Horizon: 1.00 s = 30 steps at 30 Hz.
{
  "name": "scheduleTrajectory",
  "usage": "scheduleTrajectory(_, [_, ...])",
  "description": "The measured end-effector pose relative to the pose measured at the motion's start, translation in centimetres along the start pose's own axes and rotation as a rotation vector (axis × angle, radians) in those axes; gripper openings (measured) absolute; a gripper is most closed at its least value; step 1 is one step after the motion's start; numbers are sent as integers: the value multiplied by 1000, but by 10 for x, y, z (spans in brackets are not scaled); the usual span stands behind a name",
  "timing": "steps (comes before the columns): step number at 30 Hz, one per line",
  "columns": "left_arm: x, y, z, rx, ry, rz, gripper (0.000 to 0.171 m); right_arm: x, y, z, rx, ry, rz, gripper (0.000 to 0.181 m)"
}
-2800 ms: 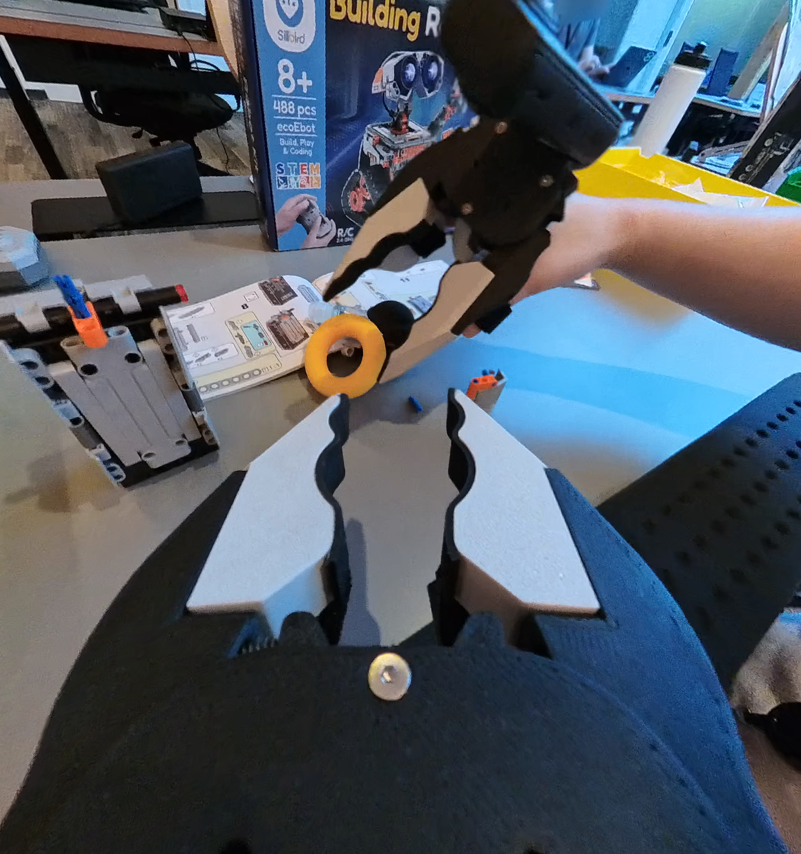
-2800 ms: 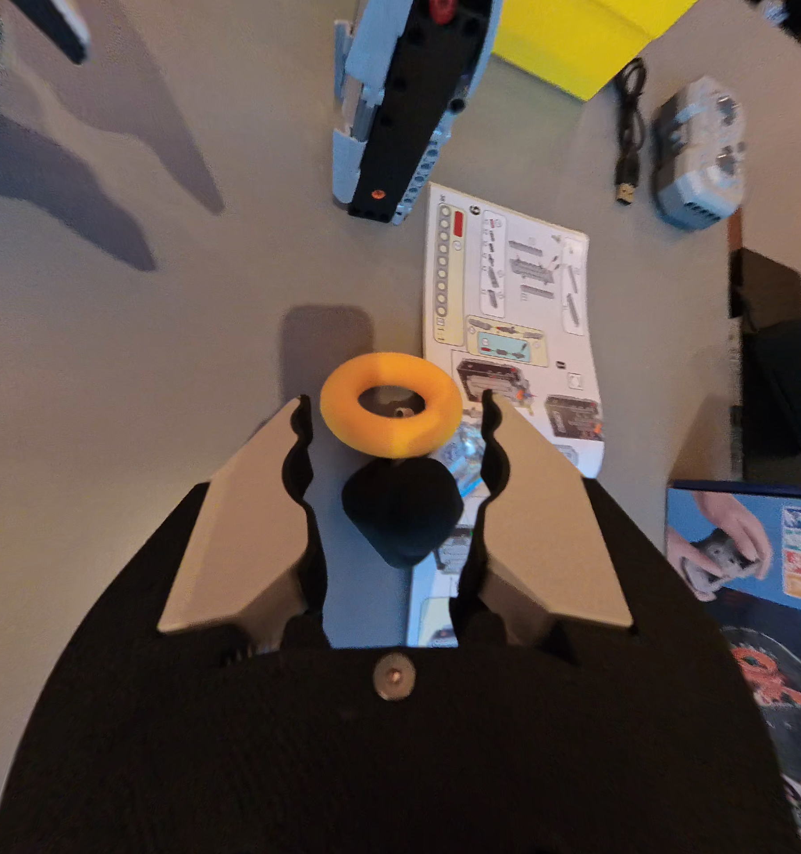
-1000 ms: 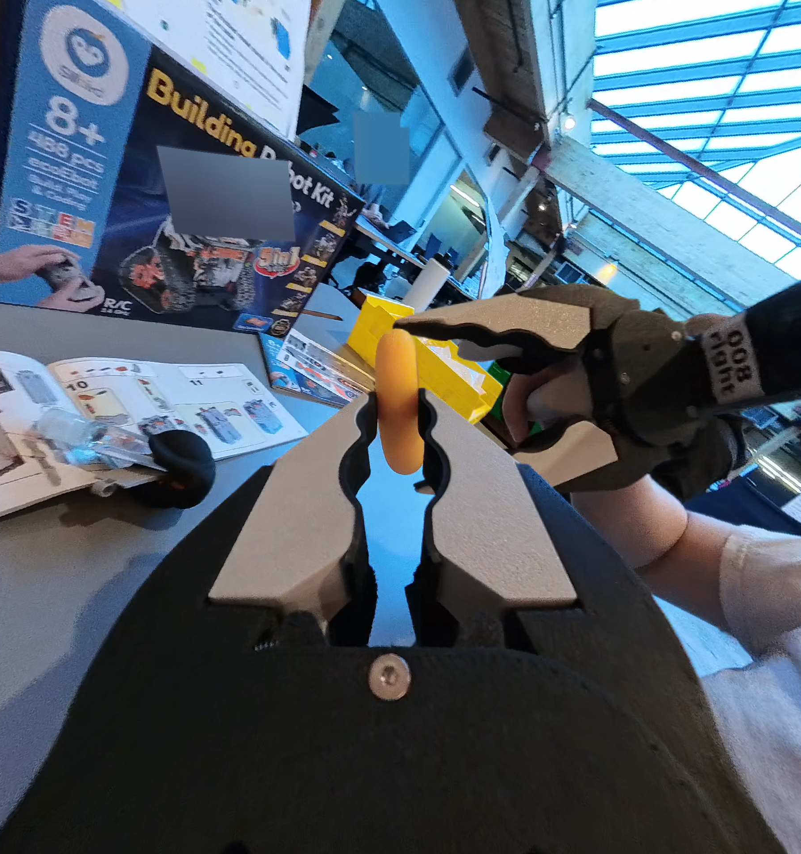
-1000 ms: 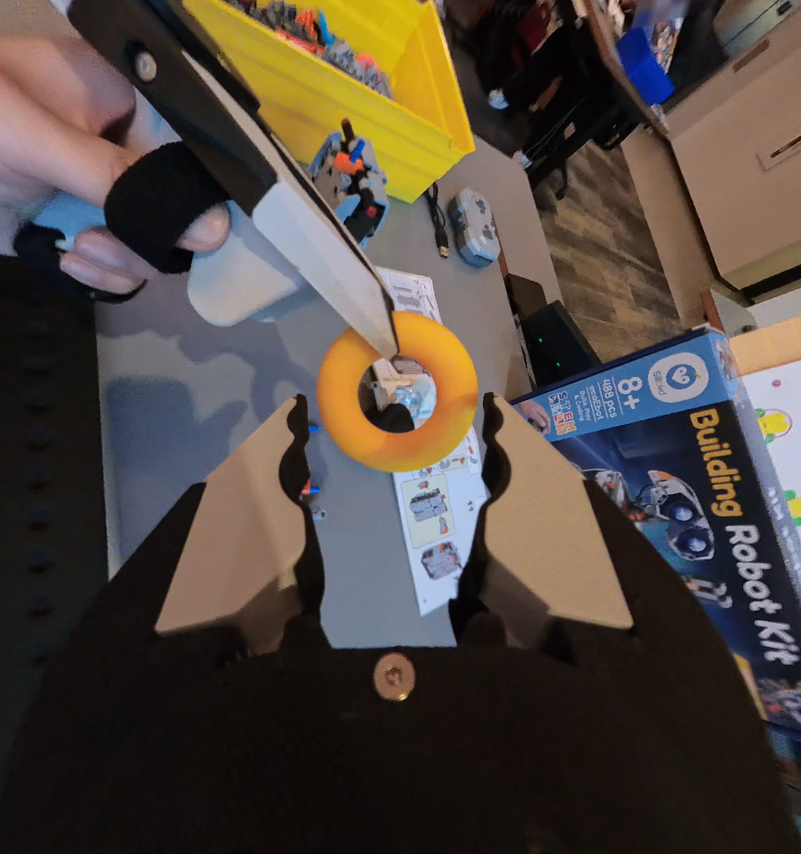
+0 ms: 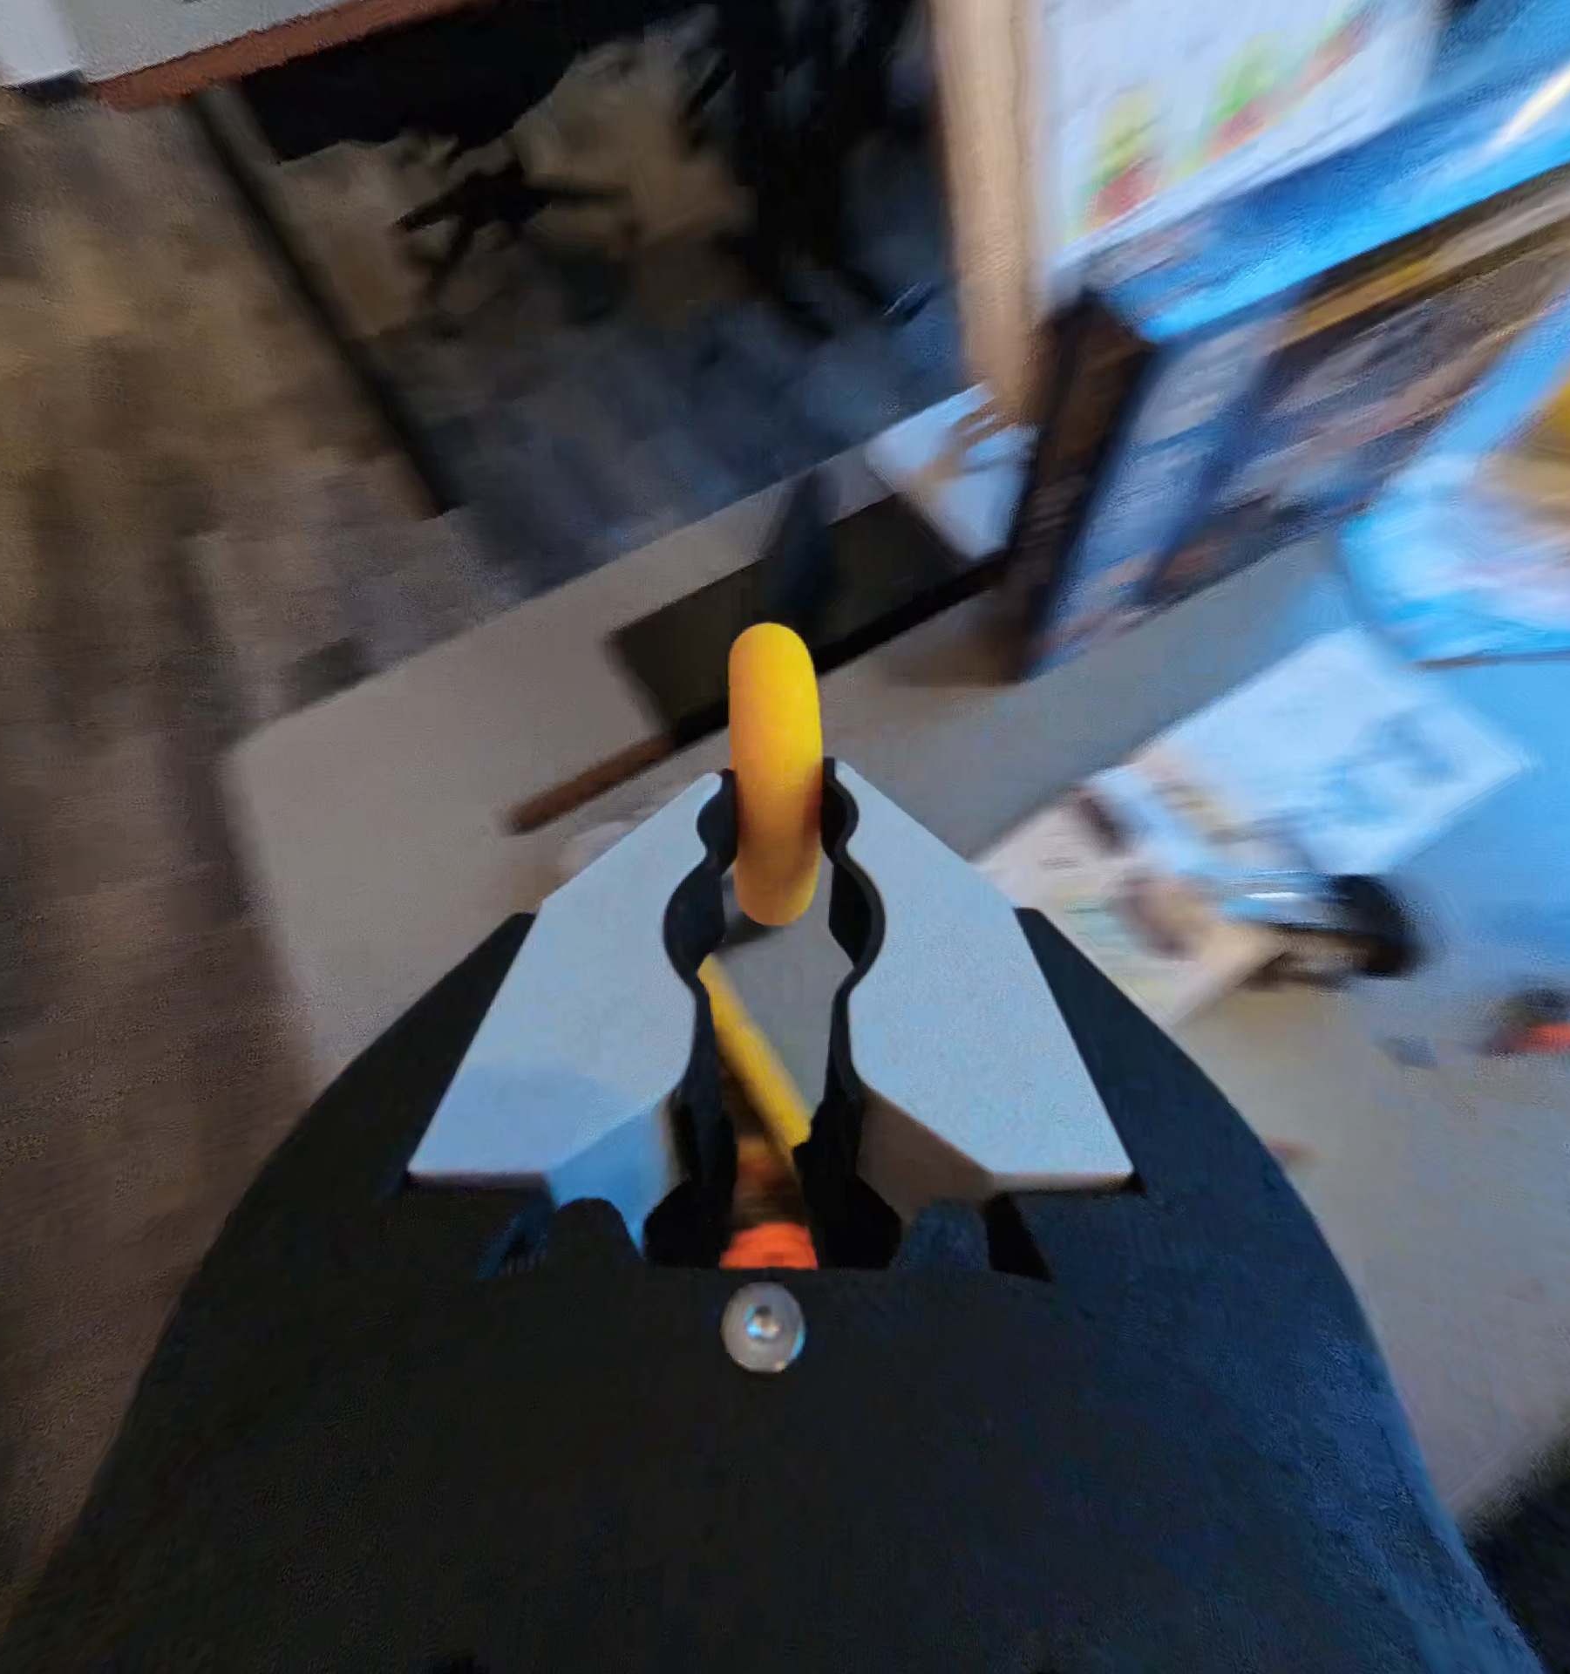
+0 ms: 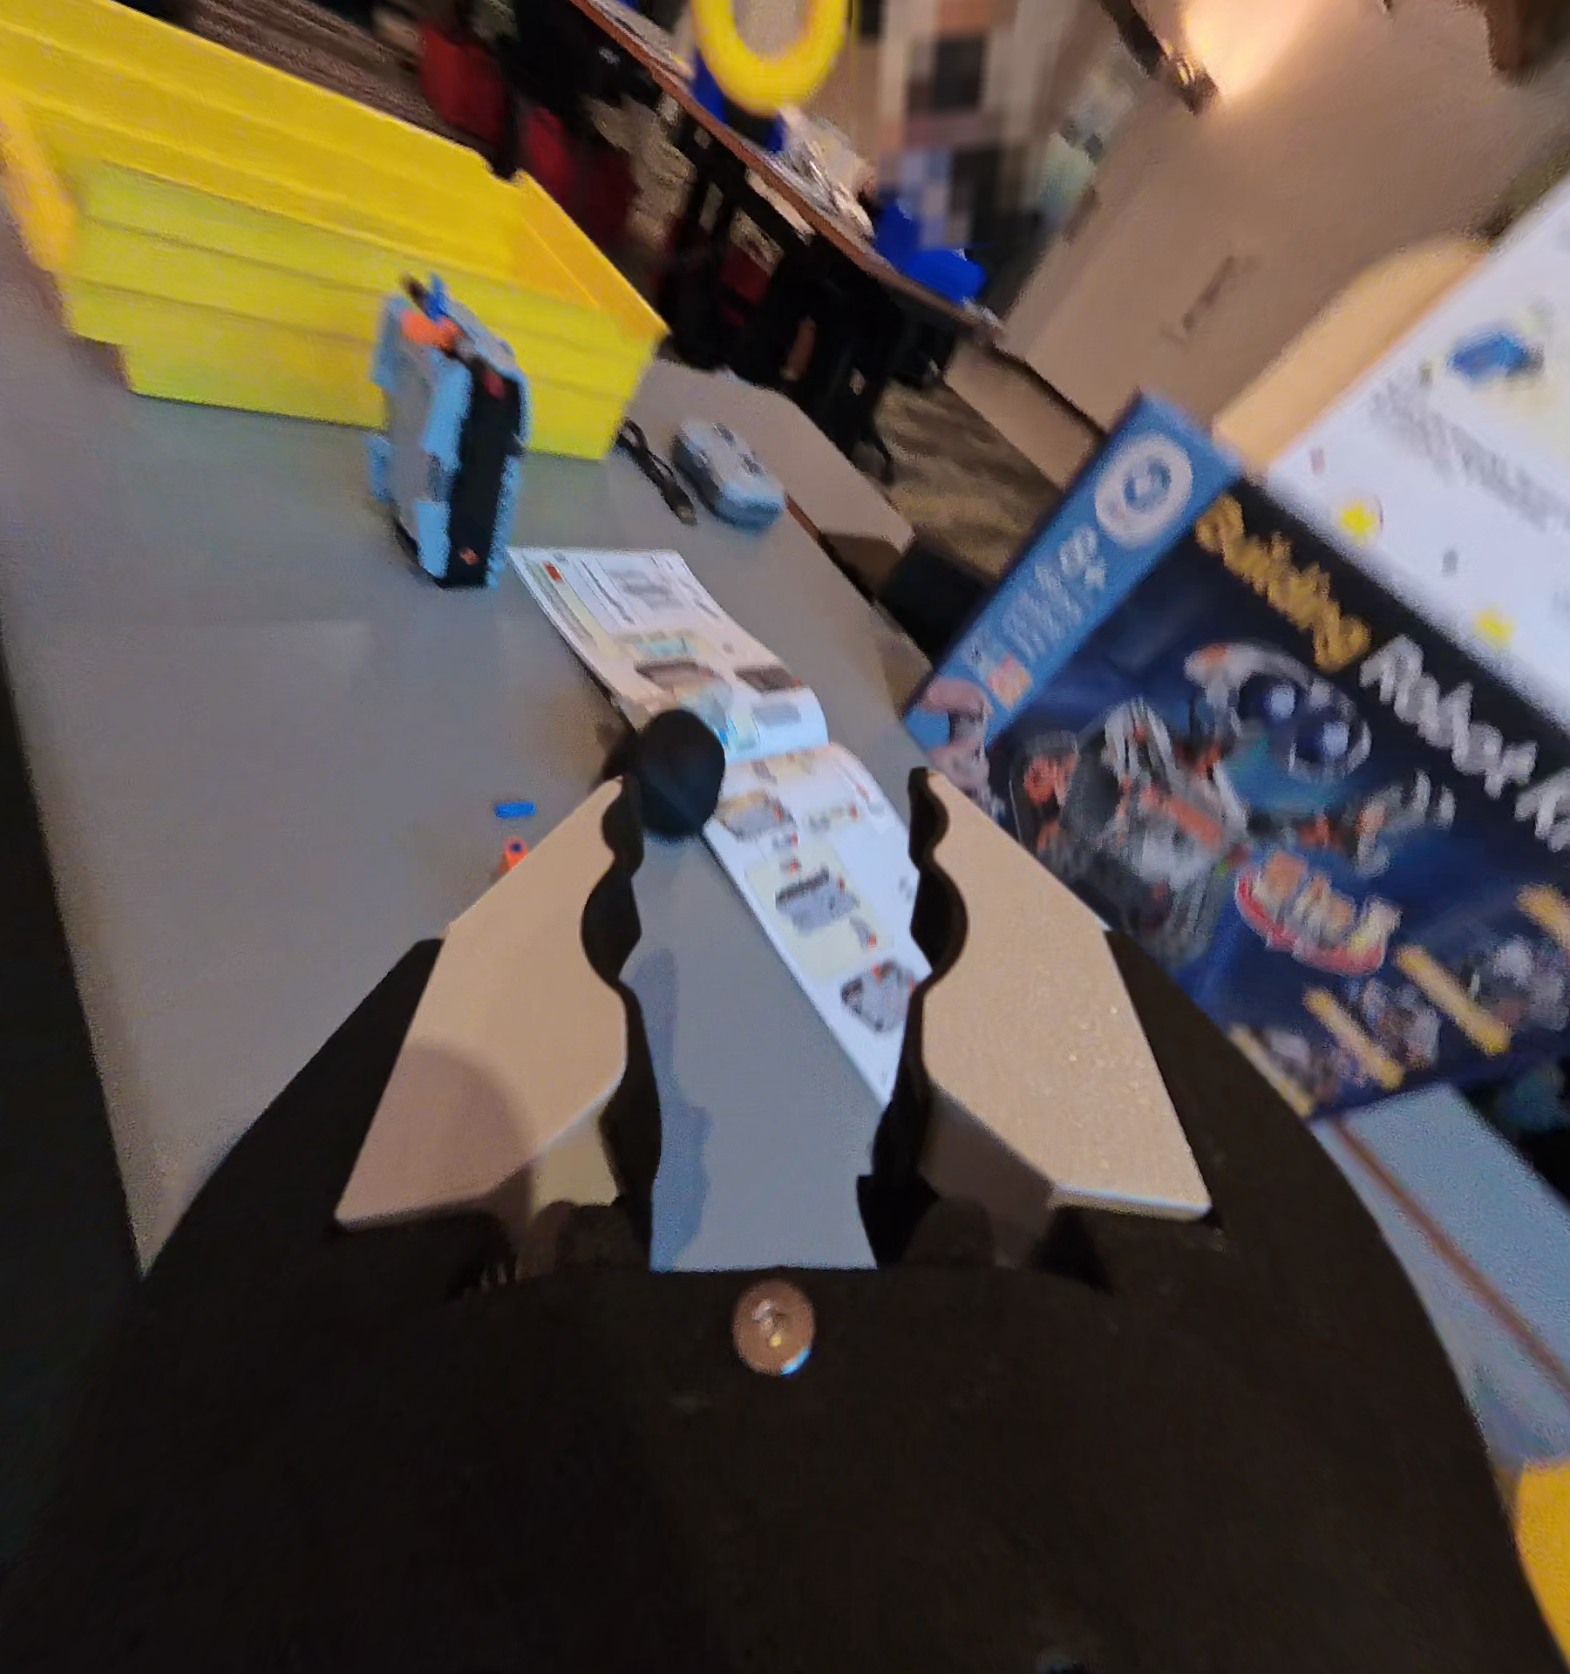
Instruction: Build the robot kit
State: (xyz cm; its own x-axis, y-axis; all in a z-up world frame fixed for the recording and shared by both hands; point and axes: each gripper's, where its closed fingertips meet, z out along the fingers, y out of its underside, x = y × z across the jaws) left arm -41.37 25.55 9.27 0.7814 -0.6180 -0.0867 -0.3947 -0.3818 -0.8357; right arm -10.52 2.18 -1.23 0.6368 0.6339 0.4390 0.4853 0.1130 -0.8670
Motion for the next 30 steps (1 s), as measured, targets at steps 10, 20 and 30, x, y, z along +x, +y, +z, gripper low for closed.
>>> scheduleTrajectory(10, [-204,59,169,-561,-448,574,16,15,43,8,35,260,-6,57])
scheduleTrajectory(20, [-270,128,248,-826,-519,690,16,43,47,-1,62,372,-50,49])
scheduleTrajectory(30, [-256,154,274,-847,-399,616,18,41,43,1,89,338,-29,49])
